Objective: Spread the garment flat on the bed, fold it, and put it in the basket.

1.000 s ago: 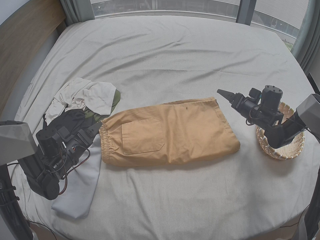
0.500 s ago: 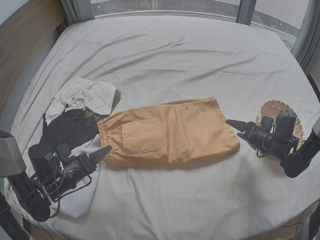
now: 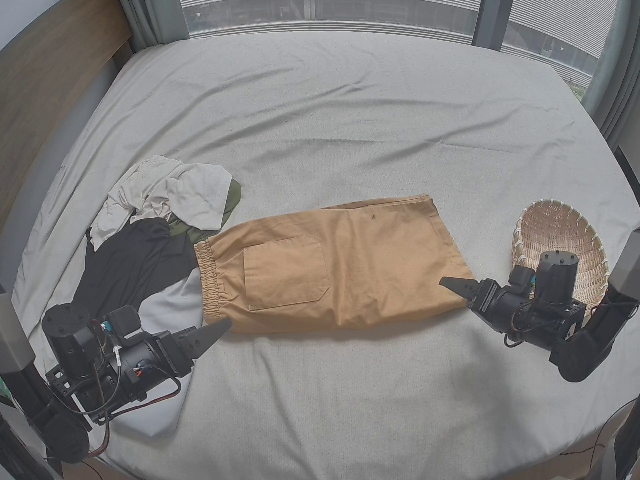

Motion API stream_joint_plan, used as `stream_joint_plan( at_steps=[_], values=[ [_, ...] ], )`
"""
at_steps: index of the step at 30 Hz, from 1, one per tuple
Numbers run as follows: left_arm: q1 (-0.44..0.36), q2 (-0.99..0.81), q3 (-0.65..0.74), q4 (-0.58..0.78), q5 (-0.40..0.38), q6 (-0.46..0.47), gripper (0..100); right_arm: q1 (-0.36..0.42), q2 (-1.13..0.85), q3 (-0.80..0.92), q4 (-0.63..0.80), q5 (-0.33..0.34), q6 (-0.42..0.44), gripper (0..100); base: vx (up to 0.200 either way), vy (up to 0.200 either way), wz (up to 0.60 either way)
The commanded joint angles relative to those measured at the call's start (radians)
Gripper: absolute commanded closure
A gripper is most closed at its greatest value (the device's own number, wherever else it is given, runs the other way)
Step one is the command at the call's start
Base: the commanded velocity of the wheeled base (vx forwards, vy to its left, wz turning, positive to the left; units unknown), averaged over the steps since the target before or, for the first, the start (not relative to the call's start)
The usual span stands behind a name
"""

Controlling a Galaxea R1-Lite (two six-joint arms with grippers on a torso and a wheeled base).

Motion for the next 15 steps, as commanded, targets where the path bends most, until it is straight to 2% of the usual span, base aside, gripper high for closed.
stream_joint_plan(
  at_steps=[1, 8, 15],
  values=[
    [-0.002, -0.052, 0.016, -0.001, -0.050, 0.003, 0, 0.023, 0.101, -0.002, -0.032, -0.004, -0.001, 0, 0.000, 0.000, 0.00],
    [0.061, -0.083, 0.027, -0.001, -0.152, -0.007, 0, 0.021, 0.149, -0.032, -0.034, -0.007, 0.000, 0, 0.000, 0.000, 0.00],
    [0.072, -0.049, 0.050, -0.001, -0.195, -0.007, 0, 0.020, 0.246, -0.150, -0.067, -0.073, -0.001, 0, 0.000, 0.000, 0.00]
  ],
)
